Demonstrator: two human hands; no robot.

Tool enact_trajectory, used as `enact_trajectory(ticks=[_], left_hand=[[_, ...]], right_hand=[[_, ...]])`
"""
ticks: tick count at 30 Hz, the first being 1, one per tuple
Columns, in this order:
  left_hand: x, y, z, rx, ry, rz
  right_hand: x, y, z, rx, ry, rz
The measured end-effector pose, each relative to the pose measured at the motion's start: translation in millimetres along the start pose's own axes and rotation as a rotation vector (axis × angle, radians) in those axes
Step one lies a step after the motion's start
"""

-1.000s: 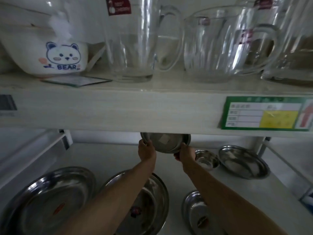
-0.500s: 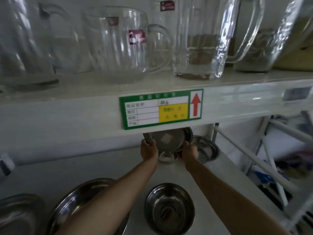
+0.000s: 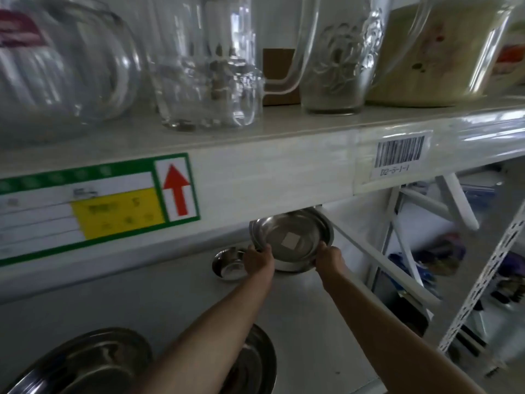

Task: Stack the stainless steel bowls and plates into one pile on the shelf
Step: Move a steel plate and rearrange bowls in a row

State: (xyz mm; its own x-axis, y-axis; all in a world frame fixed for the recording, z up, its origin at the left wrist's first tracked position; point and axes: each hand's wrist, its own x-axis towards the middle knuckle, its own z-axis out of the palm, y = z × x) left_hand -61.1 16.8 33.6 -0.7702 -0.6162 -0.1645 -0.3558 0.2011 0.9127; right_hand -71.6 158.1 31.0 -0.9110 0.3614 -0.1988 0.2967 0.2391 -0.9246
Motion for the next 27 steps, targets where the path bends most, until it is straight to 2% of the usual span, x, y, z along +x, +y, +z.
enact_trajectory(ticks=[9, 27], left_hand=[[16.9, -16.3, 38.4, -0.002, -0.002, -0.050], [18.2, -32.0, 59.5, -0.019, 0.193, -0.125]], right_hand=[[36.2, 6.3, -4.6, -0.137, -0.016, -0.058], [73.5, 41.0, 24.5, -0.324, 0.087, -0.135]])
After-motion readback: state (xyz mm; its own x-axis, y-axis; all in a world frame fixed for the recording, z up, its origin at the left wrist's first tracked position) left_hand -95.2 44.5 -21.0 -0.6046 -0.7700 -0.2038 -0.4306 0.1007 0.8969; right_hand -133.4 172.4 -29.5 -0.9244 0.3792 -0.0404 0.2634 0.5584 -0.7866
